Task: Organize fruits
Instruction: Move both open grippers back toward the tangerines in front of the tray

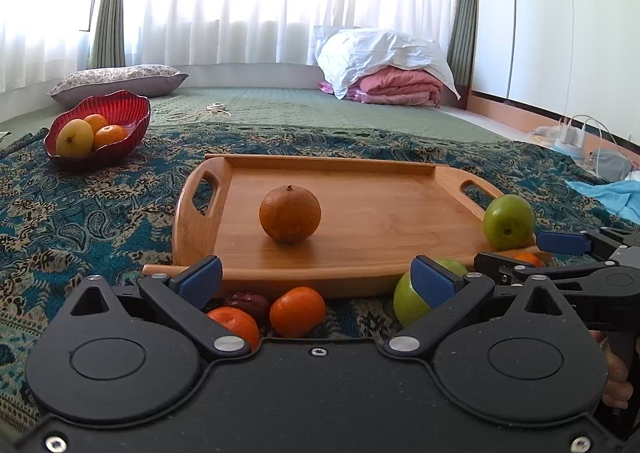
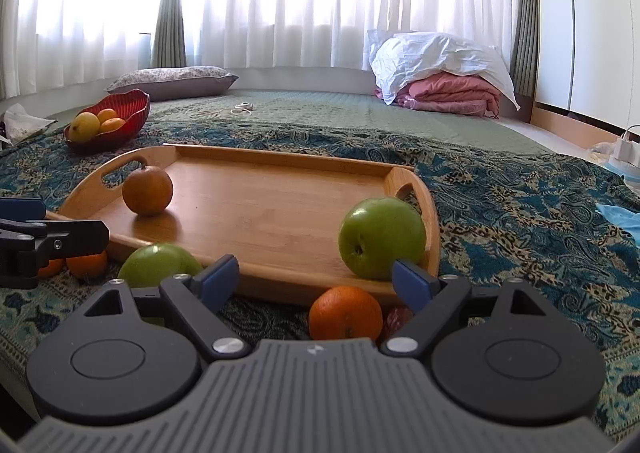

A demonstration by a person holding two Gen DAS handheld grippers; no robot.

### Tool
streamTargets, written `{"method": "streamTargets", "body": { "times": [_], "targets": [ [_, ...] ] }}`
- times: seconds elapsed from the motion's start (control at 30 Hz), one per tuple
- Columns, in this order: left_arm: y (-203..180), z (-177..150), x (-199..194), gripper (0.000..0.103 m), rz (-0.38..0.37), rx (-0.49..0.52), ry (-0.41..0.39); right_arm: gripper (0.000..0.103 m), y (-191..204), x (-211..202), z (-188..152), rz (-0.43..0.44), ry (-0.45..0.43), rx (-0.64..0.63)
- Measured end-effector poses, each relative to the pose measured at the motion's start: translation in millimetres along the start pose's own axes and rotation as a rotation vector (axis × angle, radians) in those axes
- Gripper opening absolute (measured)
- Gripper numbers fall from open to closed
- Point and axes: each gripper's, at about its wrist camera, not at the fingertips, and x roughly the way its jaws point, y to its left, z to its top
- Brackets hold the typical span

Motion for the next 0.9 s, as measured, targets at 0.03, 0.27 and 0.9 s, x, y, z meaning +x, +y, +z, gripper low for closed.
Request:
{"method": "streamTargets", "body": {
  "times": [0.03, 0.27, 0.9],
  "targets": [
    [-0.8, -1.6, -1.5, 0.101, -0.003, 0.004, 0.001, 0.092, 0.8, -0.5, -2.0, 0.0, 0.003, -0.003],
    [-5.3, -9.9, -11.2, 0.077, -0.032, 0.008, 0.017, 0.092, 8.1, -6.3, -12.3, 0.006, 0.013, -0.036],
    [6.3, -16.2, 6.5, 0.045, 0.005, -0.053, 0.087, 0.077, 11.3, -23.8, -16.9, 0.015, -0.022, -0.025]
  ]
}}
